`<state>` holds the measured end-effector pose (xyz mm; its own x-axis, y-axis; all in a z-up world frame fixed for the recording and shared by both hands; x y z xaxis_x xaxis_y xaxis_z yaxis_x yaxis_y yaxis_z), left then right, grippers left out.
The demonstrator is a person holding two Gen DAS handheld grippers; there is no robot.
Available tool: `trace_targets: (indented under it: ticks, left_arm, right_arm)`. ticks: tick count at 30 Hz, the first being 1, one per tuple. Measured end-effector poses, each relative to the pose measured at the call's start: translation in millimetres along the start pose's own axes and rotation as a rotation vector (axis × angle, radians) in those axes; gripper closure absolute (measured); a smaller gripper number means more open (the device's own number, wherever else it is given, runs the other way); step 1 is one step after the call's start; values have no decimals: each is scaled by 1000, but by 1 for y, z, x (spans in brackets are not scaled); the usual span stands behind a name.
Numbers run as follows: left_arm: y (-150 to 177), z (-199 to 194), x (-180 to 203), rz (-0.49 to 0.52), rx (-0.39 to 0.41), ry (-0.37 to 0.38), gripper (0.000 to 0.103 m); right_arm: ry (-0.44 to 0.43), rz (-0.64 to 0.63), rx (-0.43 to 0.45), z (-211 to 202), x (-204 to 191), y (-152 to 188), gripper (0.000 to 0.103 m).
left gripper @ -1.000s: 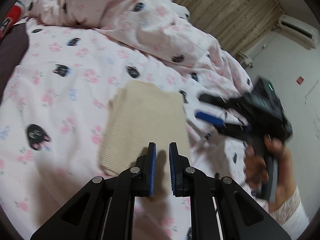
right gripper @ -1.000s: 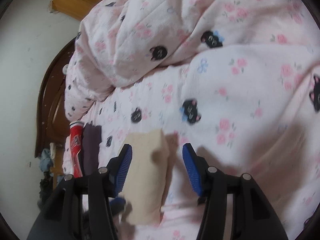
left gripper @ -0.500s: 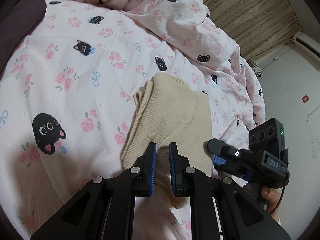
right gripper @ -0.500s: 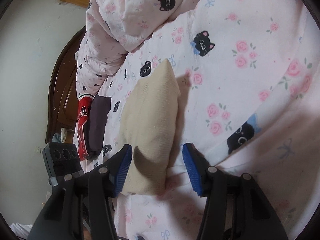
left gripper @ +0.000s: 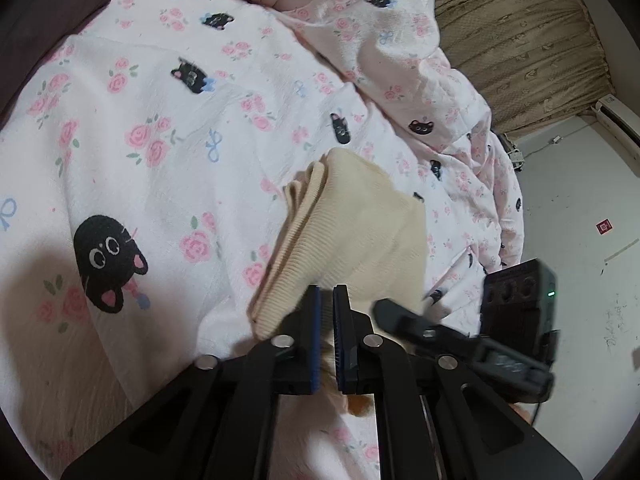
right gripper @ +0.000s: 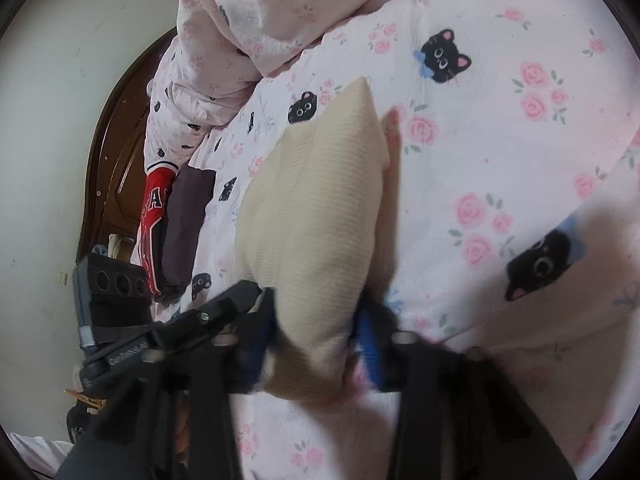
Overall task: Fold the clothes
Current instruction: 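Grasp the sweater bundle with the left gripper while the right gripper holds it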
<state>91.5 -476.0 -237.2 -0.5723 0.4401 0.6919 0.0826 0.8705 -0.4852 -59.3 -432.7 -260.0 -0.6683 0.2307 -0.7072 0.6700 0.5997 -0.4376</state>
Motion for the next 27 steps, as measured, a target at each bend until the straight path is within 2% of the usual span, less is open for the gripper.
trace_targets:
  ticks: [3, 4, 5, 7, 10, 15, 27]
  left_arm:
    - [-7, -10, 10, 77, 50, -17, 91]
    - [-10, -14, 13, 108, 75, -26, 82]
    - [-14, -17, 15, 127, 96, -35, 68]
    - [-19, -19, 16, 144, 112, -35, 57]
    - [-20, -14, 15, 128, 79, -22, 57]
    - [-5, 1, 22, 110, -20, 33, 57]
    - [9, 26, 30, 142, -73, 4, 57]
  right_arm:
    - [-46, 30, 39, -5, 6, 1, 81]
    - [-66, 43, 47, -8, 7, 0, 82]
    - [-87, 57, 55, -12, 8, -1, 83]
    - [-99, 69, 67, -20, 10, -4, 84]
    - [-92, 72, 75, -31, 14, -9, 84]
    - [-78, 66, 67, -46, 20, -10, 84]
    - [-93, 95, 48, -51, 35, -4, 85]
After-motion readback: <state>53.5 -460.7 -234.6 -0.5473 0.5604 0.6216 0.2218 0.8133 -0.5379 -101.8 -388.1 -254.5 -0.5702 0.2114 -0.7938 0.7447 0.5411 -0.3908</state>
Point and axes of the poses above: each gripper's, at about its wrist camera, not at the fingertips, and z roughly the way its jaws point, x to its right, y to its underside, the point moved 6 cm from there along z, roughly the way its jaws point, and after that the axes turned 13 degrees about x, right-handed, at the moved point
